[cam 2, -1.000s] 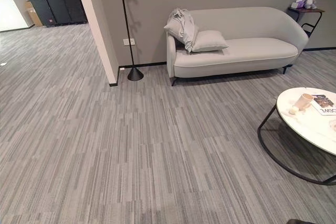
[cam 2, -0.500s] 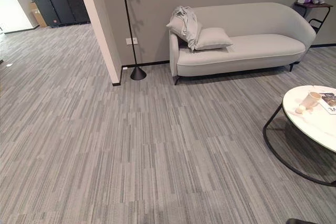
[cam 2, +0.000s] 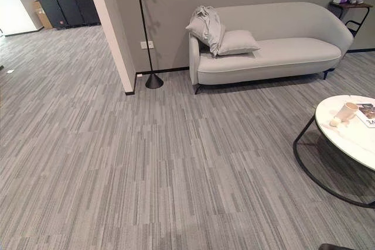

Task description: Hang the clothes on the sofa on the clothes rack.

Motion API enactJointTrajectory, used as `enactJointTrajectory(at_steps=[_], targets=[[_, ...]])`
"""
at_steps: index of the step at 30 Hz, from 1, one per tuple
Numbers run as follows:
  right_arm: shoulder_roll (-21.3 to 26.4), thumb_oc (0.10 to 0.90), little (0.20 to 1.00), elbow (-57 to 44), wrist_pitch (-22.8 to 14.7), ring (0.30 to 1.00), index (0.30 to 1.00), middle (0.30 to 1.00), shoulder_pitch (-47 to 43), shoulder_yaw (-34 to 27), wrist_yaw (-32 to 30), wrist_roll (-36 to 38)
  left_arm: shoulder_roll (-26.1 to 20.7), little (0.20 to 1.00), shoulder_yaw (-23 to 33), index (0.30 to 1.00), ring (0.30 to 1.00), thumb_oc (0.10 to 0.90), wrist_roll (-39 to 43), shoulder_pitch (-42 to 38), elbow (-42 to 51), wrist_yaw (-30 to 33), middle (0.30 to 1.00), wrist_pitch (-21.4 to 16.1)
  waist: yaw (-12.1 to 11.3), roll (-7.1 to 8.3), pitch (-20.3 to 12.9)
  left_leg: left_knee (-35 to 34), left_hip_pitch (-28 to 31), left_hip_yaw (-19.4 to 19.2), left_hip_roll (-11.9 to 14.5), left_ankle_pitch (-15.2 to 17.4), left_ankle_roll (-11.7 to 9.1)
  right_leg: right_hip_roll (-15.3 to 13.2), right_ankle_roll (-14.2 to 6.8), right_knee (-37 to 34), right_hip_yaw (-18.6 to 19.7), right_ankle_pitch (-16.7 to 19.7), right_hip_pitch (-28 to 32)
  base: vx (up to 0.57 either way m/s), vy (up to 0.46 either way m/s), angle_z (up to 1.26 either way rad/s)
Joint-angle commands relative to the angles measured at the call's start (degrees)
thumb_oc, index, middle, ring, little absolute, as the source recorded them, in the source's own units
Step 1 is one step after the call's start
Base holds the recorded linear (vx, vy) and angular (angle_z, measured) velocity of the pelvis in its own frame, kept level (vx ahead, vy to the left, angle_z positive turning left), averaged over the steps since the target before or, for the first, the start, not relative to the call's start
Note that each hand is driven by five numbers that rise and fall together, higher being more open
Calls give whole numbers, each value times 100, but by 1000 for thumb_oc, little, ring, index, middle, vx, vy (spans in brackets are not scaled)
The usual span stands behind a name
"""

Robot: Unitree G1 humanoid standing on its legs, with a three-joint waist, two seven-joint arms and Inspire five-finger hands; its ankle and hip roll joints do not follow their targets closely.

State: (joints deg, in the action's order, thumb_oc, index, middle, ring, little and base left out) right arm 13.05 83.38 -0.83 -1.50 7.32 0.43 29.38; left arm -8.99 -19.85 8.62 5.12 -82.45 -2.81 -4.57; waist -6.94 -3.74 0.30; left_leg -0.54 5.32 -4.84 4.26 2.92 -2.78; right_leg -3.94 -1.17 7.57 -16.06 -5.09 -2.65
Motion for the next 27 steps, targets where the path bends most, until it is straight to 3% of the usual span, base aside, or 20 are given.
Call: enactJointTrajectory(at_steps=[1,3,4,5,7,8,9,10,12,14,15,16,18,21,22,23,27], targets=[[-258,800,900,458,63,900,900,900,-374,336,25,-619,328,900,128,900,900,800,-102,-523,-36,25,900,-127,29,295,64,-446,-51,336,-49,-377,-96,-220,-463,-1257,-136,700,576,32,-58,-3],[-237,800,900,468,81,900,900,900,-412,394,82,-678,301,900,132,900,900,800,-76,-560,-10,-2,900,-122,10,298,95,-415,17,300,28,-385,-120,-167,-434,-1257,-112,662,614,18,-117,-2],[-204,800,900,422,50,900,900,900,-528,498,63,-786,277,900,150,900,900,800,31,-620,38,-18,900,-112,-25,349,268,491,-313,265,119,-148,-171,-114,-333,-1257,-51,607,650,-26,-213,-4],[-194,800,900,409,26,900,900,900,-598,590,46,-876,280,900,151,900,900,800,99,-668,66,21,900,-114,-61,365,387,1078,-553,273,139,-134,-200,-70,-257,-1257,-17,565,688,-102,-240,-10],[-139,800,900,366,4,900,900,900,-686,663,-31,-940,278,900,201,900,900,800,492,-809,278,56,900,-138,-172,308,647,2261,-1267,528,137,-446,-166,-17,-107,-1257,-12,547,763,-52,-129,-19],[-61,800,900,380,36,900,900,900,-733,685,-51,-1028,261,900,267,900,900,800,672,-855,376,84,900,-142,-256,191,739,2773,-1542,775,58,-672,-120,73,-39,-1257,-43,489,828,15,-42,-35],[-28,800,900,412,47,900,900,900,-771,696,-86,-1080,254,900,282,900,900,800,761,-894,394,87,900,-132,-288,171,776,2941,-1814,905,-101,-843,-70,71,-12,-1257,-62,453,832,62,-5,-35],[7,800,900,434,54,900,900,900,-785,736,-113,-1177,244,900,301,900,900,800,799,-893,410,107,900,-141,-393,124,810,2976,-2020,993,-321,-772,-14,98,-13,-1257,-22,418,877,113,35,-8],[61,800,900,471,52,900,900,900,-813,795,-115,-1413,231,900,334,900,900,800,664,-835,341,83,900,-139,-592,45,795,2303,-2235,1050,-708,-593,78,137,-78,-1257,93,333,949,235,90,8],[36,800,900,451,31,900,900,900,-815,859,-108,-1540,217,900,331,900,900,800,487,-765,194,73,900,-126,-705,-48,693,1295,-2191,1090,-785,-881,44,270,-109,-1257,169,265,994,215,86,-5],[35,800,900,450,31,900,900,900,-810,859,-108,-1541,217,900,330,900,900,800,485,-761,191,74,900,-128,-716,-30,717,1204,-2115,1071,-796,-920,44,247,-112,-1257,184,257,1023,316,86,-27],[16,800,900,434,38,900,900,900,-827,932,-43,-1601,216,900,333,900,900,800,251,-623,1,-12,900,-48,-896,-148,690,203,-2332,1132,-940,-1445,27,423,-79,-1257,314,82,1178,342,74,-39],[-79,800,900,436,57,900,900,900,-861,885,0,-1443,196,900,464,900,900,800,221,-459,-174,-90,900,12,-1115,-203,722,-378,-2822,1110,-1219,-1813,-119,650,51,-1257,647,-236,1535,433,99,-49],[-129,800,900,443,53,900,900,900,-848,843,-11,-1375,156,900,533,900,900,800,234,-403,-203,-101,900,23,-1211,-131,733,-385,-2926,927,-1260,-1869,-124,652,92,-1257,799,-366,1675,279,108,-63],[-222,800,900,441,63,900,900,900,-847,839,-8,-1347,99,900,633,900,900,800,216,-315,-246,-88,900,38,-1307,-74,648,-322,-2904,790,-1189,-1973,-6,689,98,-1257,999,-478,1910,458,230,-85],[-338,800,900,442,54,900,900,900,-705,870,5,-1502,42,900,646,900,900,800,22,-216,-300,-98,900,29,-1302,70,506,-423,-2683,904,-1170,-2079,136,684,80,-1257,1014,-452,1942,460,228,-82],[-430,800,900,520,90,900,900,900,-640,864,-6,-1622,-30,900,559,900,900,800,-176,-307,-272,-94,900,40,-1261,281,425,-423,-2533,885,-1142,-2149,186,685,50,-1223,972,-572,2049,292,121,-29]])
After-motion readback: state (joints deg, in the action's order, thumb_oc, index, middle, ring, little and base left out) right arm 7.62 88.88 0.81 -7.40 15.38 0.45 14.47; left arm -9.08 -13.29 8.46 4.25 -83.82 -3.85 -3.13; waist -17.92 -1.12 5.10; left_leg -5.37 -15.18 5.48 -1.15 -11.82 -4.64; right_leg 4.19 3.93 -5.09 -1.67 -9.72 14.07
